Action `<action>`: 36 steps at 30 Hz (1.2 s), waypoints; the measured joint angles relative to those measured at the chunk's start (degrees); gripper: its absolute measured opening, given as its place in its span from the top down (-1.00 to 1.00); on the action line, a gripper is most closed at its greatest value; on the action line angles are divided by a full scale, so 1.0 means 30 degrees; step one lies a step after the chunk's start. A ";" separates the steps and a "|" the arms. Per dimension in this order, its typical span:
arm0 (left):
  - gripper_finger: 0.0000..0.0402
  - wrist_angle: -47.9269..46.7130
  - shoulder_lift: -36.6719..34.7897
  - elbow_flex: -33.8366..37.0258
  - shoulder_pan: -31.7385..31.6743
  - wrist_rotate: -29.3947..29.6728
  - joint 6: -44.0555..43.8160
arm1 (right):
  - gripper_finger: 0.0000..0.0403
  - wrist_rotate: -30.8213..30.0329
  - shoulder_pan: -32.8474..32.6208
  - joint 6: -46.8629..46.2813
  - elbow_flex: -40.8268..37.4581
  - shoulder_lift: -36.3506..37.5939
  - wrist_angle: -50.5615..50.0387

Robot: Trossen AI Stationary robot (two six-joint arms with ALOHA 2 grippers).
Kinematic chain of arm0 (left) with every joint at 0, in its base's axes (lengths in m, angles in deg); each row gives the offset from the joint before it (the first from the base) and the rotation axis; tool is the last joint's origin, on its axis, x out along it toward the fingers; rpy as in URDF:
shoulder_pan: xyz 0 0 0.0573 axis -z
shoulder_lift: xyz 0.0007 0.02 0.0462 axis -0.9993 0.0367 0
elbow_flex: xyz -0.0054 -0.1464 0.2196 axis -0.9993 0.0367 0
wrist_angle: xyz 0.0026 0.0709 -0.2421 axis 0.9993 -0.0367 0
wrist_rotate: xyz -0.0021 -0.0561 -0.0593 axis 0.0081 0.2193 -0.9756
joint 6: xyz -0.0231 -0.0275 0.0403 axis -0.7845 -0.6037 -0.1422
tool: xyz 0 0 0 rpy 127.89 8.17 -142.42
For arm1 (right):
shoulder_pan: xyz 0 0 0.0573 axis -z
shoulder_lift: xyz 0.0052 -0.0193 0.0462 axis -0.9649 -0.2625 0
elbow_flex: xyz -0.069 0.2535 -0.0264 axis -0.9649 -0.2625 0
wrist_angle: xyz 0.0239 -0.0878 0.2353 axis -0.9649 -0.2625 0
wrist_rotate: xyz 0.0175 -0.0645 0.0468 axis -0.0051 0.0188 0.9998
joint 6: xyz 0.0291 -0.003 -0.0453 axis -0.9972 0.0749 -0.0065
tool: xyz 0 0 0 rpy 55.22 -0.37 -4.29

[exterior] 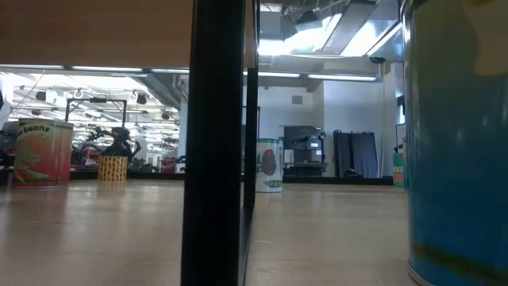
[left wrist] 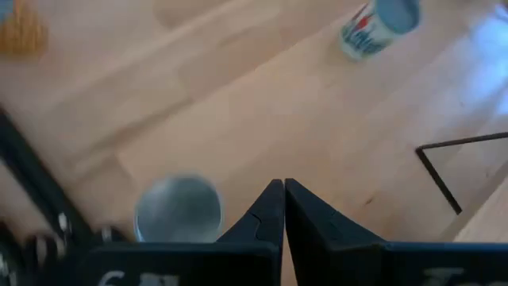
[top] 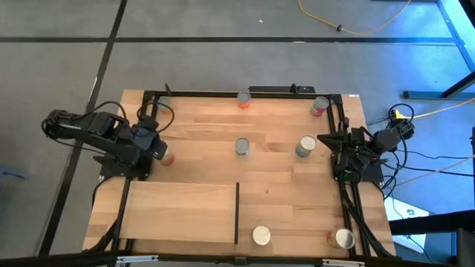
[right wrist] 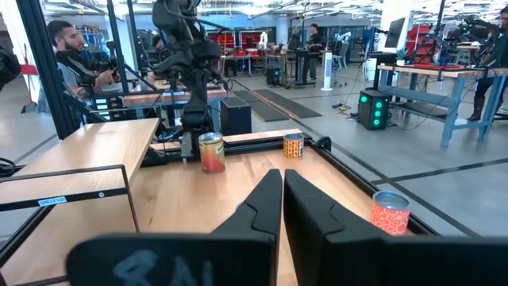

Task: Pick and place cans onto a shelf
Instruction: Put the canned green beans on the shelf

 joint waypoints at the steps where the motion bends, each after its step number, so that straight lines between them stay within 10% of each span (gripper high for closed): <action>1: 0.91 -0.0234 0.0075 0.0000 0.0000 -0.0210 -0.0605 | 0.90 0.0000 0.0000 0.0000 0.0000 0.0004 0.0000; 36: 0.71 -0.2157 0.7036 0.0015 0.0000 -0.0784 -0.7373 | 0.90 0.0335 0.0000 0.0000 0.0000 0.0000 0.0007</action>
